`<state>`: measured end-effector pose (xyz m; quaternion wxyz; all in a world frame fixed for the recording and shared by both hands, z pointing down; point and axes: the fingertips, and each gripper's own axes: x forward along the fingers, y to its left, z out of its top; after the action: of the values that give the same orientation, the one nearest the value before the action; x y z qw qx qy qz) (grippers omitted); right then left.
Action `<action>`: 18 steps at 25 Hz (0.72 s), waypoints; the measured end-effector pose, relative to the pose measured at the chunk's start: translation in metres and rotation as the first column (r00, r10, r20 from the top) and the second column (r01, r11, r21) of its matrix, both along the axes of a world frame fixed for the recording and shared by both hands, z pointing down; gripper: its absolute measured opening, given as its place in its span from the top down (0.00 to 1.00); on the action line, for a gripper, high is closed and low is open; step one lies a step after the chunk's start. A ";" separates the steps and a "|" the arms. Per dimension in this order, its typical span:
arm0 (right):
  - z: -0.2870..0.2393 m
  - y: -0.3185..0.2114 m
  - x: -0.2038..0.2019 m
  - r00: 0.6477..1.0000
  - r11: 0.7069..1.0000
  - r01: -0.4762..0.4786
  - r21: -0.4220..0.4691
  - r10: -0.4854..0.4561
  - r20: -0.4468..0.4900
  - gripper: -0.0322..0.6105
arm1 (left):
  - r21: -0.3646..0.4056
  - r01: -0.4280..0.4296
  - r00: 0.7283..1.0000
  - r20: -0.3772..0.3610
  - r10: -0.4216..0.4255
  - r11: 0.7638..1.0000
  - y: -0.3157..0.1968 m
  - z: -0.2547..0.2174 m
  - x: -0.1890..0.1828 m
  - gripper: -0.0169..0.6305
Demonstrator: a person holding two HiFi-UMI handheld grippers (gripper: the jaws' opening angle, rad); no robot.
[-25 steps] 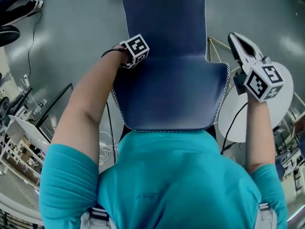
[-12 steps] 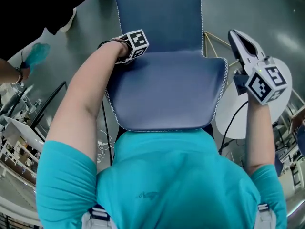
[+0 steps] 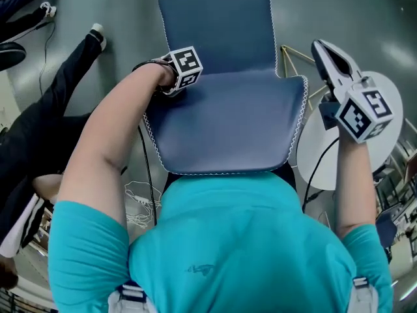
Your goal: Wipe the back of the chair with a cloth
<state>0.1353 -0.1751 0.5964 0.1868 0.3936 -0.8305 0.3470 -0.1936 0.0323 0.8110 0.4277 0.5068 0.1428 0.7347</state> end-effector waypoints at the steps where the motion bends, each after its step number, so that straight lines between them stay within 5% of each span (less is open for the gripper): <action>1: -0.001 0.001 0.001 1.000 1.000 -0.004 0.003 0.004 0.002 0.96 | 0.003 -0.008 1.000 -0.004 0.008 1.000 0.000 -0.004 0.002 0.88; 18: -0.016 0.023 0.032 0.997 0.997 -0.067 0.025 0.067 0.030 0.96 | 0.024 -0.073 0.995 -0.059 0.074 0.997 0.014 -0.043 0.058 0.88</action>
<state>0.1672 -0.1523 0.5805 0.1577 0.4185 -0.8240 0.3477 -0.1357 0.0468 0.7677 0.3904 0.5275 0.1663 0.7360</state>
